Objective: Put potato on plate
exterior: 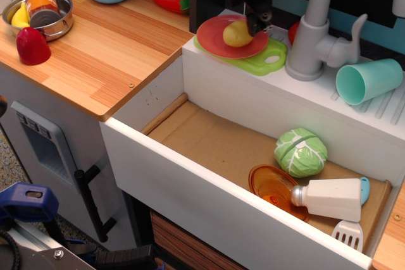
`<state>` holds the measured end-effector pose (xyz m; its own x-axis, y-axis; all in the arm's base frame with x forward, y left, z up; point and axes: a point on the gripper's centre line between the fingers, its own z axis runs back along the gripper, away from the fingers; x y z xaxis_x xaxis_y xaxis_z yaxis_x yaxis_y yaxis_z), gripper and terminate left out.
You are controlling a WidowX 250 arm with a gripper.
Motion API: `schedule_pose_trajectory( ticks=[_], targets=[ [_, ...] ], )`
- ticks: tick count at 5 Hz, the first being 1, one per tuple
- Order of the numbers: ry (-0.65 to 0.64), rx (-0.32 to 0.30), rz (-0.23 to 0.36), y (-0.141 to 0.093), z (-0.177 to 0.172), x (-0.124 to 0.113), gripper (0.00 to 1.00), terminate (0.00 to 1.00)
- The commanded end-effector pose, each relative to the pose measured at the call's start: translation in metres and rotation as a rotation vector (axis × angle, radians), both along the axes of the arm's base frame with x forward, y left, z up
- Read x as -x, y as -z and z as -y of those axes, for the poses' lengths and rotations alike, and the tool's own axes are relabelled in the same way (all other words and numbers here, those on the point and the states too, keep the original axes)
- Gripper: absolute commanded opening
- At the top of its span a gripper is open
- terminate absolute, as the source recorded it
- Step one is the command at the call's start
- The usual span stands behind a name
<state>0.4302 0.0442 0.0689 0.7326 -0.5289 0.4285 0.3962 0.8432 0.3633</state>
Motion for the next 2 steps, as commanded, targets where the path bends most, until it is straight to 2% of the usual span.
schedule_pose_trajectory(
  ticks=[1,2],
  targets=[
    [0.007,-0.010,0.051,-0.0186,-0.0026,-0.0059,1.00,0.00],
    [0.007,-0.010,0.051,-0.0186,-0.0026,-0.0059,1.00,1.00]
  ],
)
